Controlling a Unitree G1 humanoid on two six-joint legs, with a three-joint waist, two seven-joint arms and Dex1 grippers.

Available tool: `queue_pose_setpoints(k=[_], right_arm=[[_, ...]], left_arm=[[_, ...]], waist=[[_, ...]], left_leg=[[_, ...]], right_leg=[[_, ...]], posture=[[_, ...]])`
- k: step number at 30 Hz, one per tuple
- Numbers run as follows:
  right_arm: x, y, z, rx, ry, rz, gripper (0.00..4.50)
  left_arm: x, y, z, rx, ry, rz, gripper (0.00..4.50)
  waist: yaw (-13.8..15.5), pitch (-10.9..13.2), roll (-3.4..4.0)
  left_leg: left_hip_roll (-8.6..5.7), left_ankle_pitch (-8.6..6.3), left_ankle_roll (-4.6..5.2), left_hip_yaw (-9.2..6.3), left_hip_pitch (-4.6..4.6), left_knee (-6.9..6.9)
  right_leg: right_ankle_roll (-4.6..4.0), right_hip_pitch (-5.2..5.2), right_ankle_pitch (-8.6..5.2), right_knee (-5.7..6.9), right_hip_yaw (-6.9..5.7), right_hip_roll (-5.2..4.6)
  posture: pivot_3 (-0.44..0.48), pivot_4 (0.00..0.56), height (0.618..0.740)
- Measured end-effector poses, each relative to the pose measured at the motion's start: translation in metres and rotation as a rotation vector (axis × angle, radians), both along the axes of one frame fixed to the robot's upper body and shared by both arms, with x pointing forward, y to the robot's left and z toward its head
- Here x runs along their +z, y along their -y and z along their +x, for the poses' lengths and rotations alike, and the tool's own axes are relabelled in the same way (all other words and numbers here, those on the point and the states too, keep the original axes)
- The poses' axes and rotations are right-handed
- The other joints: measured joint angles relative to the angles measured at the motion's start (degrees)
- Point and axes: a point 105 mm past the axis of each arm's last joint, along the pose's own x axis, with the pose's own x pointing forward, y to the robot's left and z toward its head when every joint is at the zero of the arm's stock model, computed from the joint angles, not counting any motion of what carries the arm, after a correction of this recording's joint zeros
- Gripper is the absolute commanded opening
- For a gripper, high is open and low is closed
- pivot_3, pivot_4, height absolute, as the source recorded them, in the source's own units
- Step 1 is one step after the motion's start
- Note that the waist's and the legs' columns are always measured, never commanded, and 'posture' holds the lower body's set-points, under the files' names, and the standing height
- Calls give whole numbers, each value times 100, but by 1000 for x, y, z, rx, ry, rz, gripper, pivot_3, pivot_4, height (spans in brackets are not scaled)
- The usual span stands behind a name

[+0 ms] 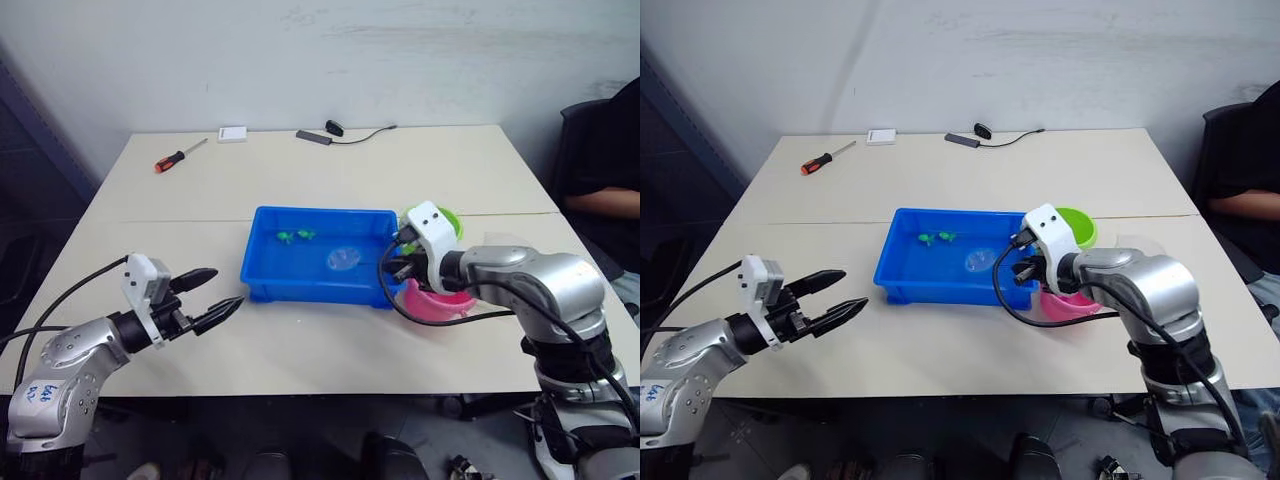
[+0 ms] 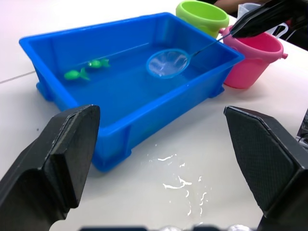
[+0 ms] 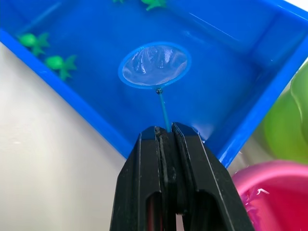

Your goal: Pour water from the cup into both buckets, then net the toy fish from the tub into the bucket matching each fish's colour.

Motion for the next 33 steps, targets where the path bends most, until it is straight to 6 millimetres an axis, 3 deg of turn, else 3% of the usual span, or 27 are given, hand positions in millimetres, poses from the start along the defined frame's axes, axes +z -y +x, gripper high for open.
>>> queue_pose_setpoints(k=[10, 22, 33], right_arm=[[-10, -10, 14, 99, 81, -133, 0], [-24, -33, 20, 480, 347, -366, 0], [-31, -55, 9, 695, 385, -353, 0]], left_arm=[[-3, 1, -1, -3, -2, 5, 4467], [-2, 1, -2, -1, 13, 8, 4467], [-5, 0, -6, 11, 7, 11, 4467]], waist=[[-55, 0, 2], [-143, 1, 1], [-133, 2, 1]], left_leg=[[0, 0, 0, 0, 0, -3], [1, 7, -15, 7, 2, -6], [3, 7, -15, -8, 2, -6]], right_leg=[[8, 0, 3, 1, -4, 1], [70, 1, 32, -10, -10, 5], [68, 1, 32, -10, -10, 2]], posture=[[0, 150, 740], [0, 150, 740], [0, 150, 740]])
